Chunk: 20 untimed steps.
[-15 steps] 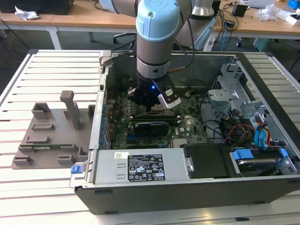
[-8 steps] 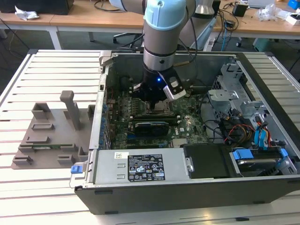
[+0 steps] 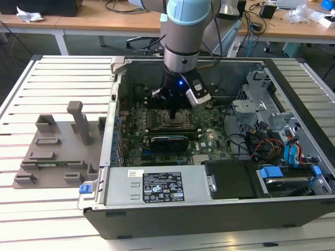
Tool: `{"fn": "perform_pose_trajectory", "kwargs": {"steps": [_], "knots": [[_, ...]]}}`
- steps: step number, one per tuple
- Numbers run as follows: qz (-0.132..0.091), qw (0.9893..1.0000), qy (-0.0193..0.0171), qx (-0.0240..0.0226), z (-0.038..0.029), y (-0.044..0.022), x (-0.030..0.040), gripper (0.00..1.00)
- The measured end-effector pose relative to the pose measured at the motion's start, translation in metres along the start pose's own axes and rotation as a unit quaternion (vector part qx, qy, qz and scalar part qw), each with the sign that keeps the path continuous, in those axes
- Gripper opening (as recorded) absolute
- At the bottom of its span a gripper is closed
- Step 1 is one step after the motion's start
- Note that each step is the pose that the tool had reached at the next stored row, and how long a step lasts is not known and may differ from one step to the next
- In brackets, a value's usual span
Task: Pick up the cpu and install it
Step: 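Install the second cpu locking lever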
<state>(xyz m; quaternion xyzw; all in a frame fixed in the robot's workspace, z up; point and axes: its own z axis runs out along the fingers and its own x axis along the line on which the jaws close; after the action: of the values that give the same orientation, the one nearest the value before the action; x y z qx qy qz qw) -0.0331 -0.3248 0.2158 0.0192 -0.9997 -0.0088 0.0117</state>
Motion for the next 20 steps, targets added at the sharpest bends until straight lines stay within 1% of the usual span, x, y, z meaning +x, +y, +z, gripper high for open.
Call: {"fn": "perform_pose_trajectory", "kwargs": {"steps": [1,3,5,11,12,17,20], "knots": [[0.000,1.0000,0.0001,0.0008,-0.0009,0.0000,-0.0002,0.11],[0.000,1.0000,0.0010,0.0030,-0.0028,0.0002,-0.0029,0.11],[0.000,1.0000,0.0015,0.0047,-0.0063,0.0002,-0.0040,0.11],[0.000,1.0000,0.0017,0.0090,-0.0241,0.0010,-0.0043,0.11],[0.000,1.0000,0.0017,0.0097,-0.0278,0.0011,-0.0042,0.11],[0.000,0.9999,0.0019,0.0139,-0.0514,0.0019,-0.0037,0.11],[0.000,0.9999,0.0020,0.0152,-0.0592,0.0022,-0.0035,0.11]]}}
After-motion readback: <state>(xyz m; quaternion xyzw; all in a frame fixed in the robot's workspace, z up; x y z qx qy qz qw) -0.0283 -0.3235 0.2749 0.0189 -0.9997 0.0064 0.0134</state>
